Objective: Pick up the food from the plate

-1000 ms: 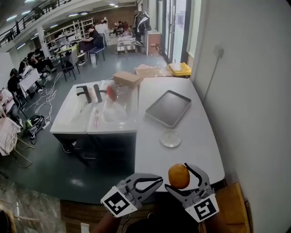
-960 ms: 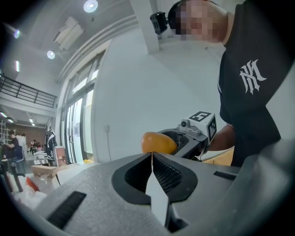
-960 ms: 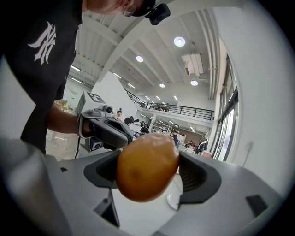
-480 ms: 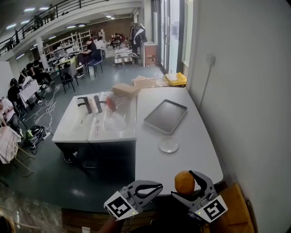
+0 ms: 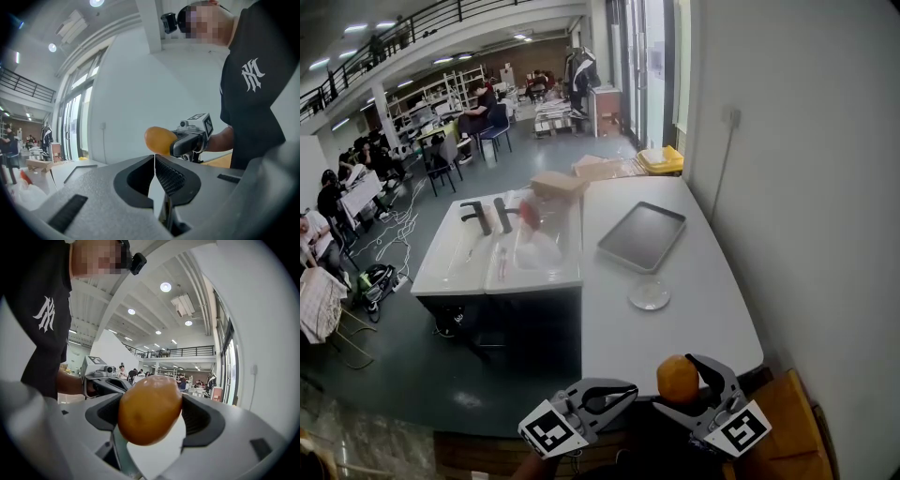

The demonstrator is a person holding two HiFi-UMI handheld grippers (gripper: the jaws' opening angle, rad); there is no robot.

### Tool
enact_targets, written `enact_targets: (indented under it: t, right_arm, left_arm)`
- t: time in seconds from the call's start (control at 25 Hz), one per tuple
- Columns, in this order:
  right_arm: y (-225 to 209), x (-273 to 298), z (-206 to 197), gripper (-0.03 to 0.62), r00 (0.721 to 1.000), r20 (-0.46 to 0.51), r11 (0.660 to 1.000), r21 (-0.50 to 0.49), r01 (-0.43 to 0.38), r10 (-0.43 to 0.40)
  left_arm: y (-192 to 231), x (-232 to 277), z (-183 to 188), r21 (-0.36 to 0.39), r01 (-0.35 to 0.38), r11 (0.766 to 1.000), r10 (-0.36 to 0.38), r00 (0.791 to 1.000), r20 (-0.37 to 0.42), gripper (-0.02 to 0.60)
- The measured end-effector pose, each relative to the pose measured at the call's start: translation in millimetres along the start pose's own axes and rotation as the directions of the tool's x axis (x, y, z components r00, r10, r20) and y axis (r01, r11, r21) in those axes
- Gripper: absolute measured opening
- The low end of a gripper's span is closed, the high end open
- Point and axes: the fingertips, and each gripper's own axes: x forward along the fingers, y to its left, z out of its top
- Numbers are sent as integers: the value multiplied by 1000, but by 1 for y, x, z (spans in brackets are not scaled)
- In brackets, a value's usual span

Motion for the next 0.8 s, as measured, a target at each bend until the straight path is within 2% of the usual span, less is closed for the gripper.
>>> enact_targets:
  t: [0.12,0.24,0.48,0.64,0.8]
  right_arm:
    - [-4,0,-1,394,1000,10,1000,4,7,-7]
    - [-8,0,-5,394,1000,-4,1000,-8,9,-9]
    - [-17,-21,-17,394,998,-14,998,17,57,-56]
    - [-26,-23,-23,394,997,-19,997,23,76,-76]
    - [-36,-22,-22,394,997,7,996,-17,83,-83]
  left_arm:
    - [1,2,-2,2,7,1000,-7,1000,6,8]
    - [4,8,-6,-30,16,999,-15,1000,22,8]
    - [-4,30,-5,-29,95,995,-93,995,39,8]
    - [3,46,-10,-60,110,992,-108,993,44,8]
    - [4,62,-14,-18,143,990,-142,989,40,8]
